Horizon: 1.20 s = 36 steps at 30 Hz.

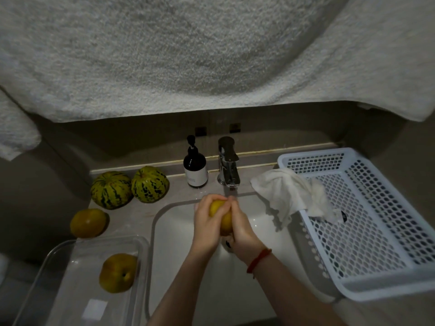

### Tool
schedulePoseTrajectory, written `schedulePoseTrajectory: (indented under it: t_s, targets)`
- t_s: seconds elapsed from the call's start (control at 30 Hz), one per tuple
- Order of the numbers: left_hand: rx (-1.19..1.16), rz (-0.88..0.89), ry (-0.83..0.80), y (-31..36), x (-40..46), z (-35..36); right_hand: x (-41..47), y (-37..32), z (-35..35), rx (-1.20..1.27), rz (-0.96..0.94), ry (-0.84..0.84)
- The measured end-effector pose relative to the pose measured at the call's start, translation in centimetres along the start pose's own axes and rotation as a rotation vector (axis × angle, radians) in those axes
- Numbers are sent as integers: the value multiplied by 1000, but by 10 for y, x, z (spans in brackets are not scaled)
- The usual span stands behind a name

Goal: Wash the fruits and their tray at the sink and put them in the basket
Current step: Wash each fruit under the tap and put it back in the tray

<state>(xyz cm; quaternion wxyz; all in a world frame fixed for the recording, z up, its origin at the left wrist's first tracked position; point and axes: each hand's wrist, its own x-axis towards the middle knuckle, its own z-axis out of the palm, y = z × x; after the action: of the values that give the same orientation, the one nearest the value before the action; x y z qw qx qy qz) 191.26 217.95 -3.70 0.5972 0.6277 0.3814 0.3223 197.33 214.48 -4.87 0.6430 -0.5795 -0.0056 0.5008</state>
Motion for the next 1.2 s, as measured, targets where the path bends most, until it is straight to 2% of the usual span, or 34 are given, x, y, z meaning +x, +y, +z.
schedulePoseTrajectory:
  t_s: [0.07, 0.13, 0.17, 0.2, 0.23, 0.3, 0.4, 0.43, 0.5, 0.57, 0.63, 0.67, 0.73, 0.8, 0.83, 0.87, 0.9, 0.93, 0.97, 1.0, 1.07, 1.1, 1.2]
  targets:
    - [-154, -145, 69, 0, 6, 0, -5, 10, -1, -312, -330, 24]
    - [-473, -577, 109, 6, 12, 1, -7, 16, -5, -550, -601, 21]
    - [-612, -783, 50, 9, 12, -2, -6, 18, -9, -611, -700, 17]
    - [-712, -908, -18, 14, 11, -4, -4, 19, -14, -638, -770, 6]
    - [-760, -943, -71, 17, 10, -5, -4, 19, -16, -640, -795, -4]
    - [-678, -844, -84, 14, 8, -1, -3, 16, -15, -570, -725, 44]
    - [-217, -377, 11, 0, 3, 10, 3, 3, -4, -271, -333, 197]
    - [-127, -241, 35, -3, 1, 12, 4, -1, -2, -216, -247, 186]
    - [-20, -32, 31, -4, 0, 13, 2, -10, -1, -193, -201, 91]
    - [102, 86, -2, -8, 4, 10, 0, -14, -2, -152, -185, -22]
    - [77, 7, 12, -9, 8, 9, -4, -14, -2, -215, -155, -19]
    - [-49, -131, 43, -6, 9, 8, -6, -11, -3, -346, -201, 51]
    - [-405, -532, 48, 0, 15, 7, -8, -2, -8, -738, -431, 170]
    - [-614, -857, -36, 8, 17, 1, -9, 2, -16, -1317, -675, 112]
    - [-628, -919, -63, 9, 17, -1, -8, 1, -21, -1611, -743, 85]
    - [-602, -939, -54, 9, 19, -2, -7, -3, -26, -1783, -837, 102]
    - [-568, -942, -19, 8, 19, -3, -7, -11, -30, -1826, -949, 133]
    - [-534, -933, 48, 4, 22, -4, -9, -20, -32, -1795, -1022, 146]
    - [-498, -922, 126, 2, 24, -6, -14, -32, -34, -1689, -1014, 100]
    - [-464, -910, 182, 0, 26, -8, -20, -45, -32, -1464, -941, 68]
    - [-454, -901, 218, -2, 30, -12, -18, -75, -23, -877, -674, 53]
    - [-463, -901, 210, -3, 32, -14, -13, -93, -16, -695, -531, 43]
    - [-474, -910, 186, -1, 37, -15, -2, -126, 5, -459, -89, -106]
